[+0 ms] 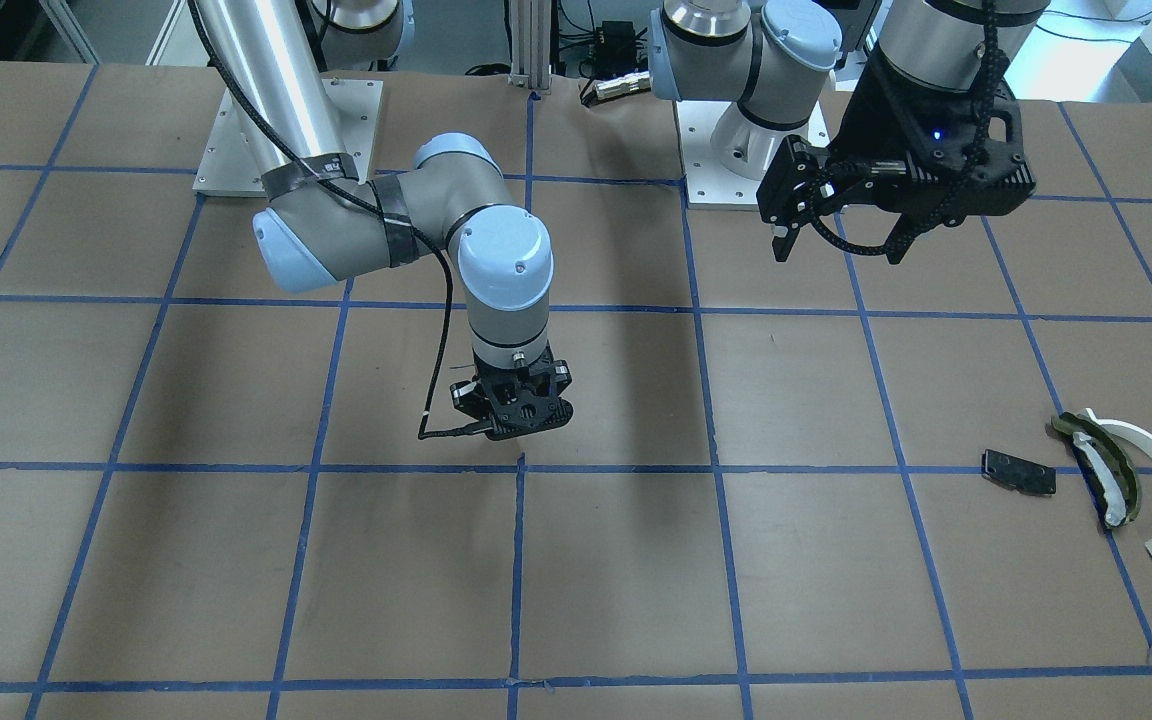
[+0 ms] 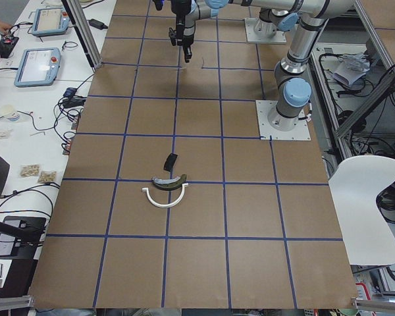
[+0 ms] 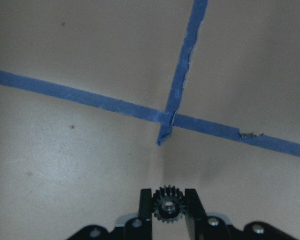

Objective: Place bearing gear from tray to pile

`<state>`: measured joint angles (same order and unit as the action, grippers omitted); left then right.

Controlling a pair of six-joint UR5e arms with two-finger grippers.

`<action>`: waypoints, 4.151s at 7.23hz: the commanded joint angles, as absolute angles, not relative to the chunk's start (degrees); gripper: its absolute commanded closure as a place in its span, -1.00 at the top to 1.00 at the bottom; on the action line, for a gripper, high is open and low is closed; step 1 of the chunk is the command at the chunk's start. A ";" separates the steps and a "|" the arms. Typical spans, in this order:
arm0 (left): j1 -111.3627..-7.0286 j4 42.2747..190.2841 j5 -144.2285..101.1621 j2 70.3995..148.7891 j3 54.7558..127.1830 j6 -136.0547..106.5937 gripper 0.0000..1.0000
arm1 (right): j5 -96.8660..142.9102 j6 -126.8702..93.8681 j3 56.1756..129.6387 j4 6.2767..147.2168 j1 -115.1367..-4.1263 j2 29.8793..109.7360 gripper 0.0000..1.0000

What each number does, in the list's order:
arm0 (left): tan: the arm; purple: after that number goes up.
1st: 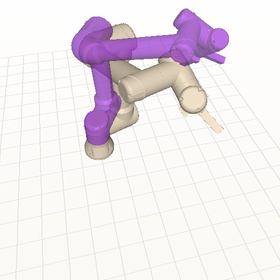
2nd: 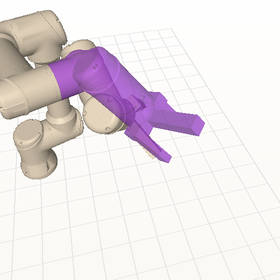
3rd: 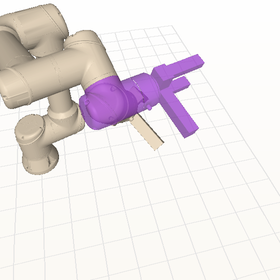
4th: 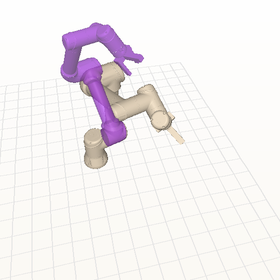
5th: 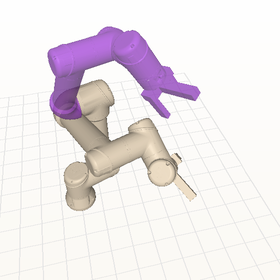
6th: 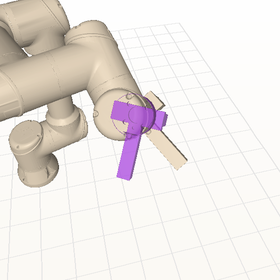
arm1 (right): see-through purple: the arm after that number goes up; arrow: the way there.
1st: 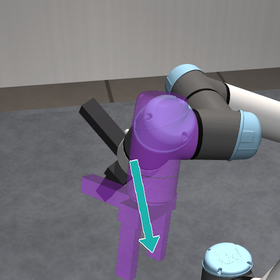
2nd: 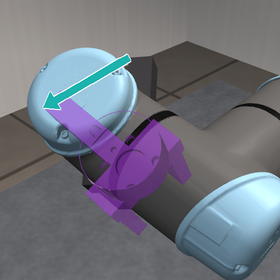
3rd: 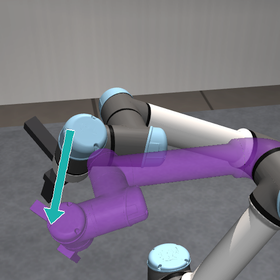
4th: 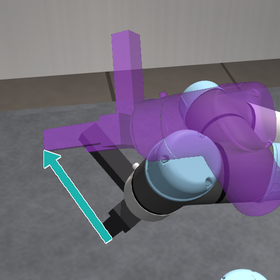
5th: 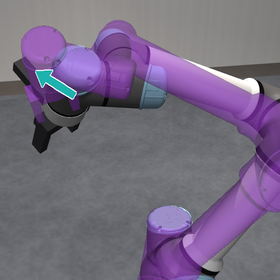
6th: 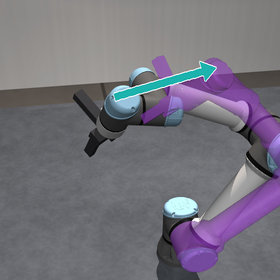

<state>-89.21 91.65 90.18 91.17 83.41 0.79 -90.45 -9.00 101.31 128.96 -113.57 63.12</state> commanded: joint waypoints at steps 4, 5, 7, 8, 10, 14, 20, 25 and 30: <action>-90.78 92.19 88.52 91.94 84.63 -0.95 1.00 | -91.76 7.84 93.28 109.06 -102.19 71.85 1.00; -92.79 90.37 87.20 93.33 86.12 -3.05 1.00 | -91.93 18.52 93.17 105.42 -94.73 75.64 1.00; -103.74 81.61 90.41 97.79 93.64 -14.41 1.00 | -92.63 37.88 93.51 102.57 -79.10 80.66 1.00; -106.15 68.60 89.57 101.30 95.34 -17.46 1.00 | -94.29 48.15 93.52 103.00 -71.01 80.86 1.00; -110.29 64.88 89.47 109.91 97.37 -18.19 1.00 | -93.69 59.03 92.91 105.54 -56.84 78.42 1.00; -114.17 55.30 89.38 116.35 99.05 -21.18 1.00 | -89.84 78.72 93.25 125.97 -37.30 61.58 1.00; -114.87 48.44 89.47 119.96 100.19 -21.62 1.00 | -91.84 79.37 97.47 129.55 -33.49 58.54 0.99; -114.61 48.52 89.56 121.99 100.11 -21.62 0.34 | -94.22 80.94 97.65 129.46 -32.79 58.71 0.47; -110.16 49.04 89.82 119.19 101.34 -20.14 -1.00 | -94.31 83.76 97.73 129.37 -32.52 58.71 -0.31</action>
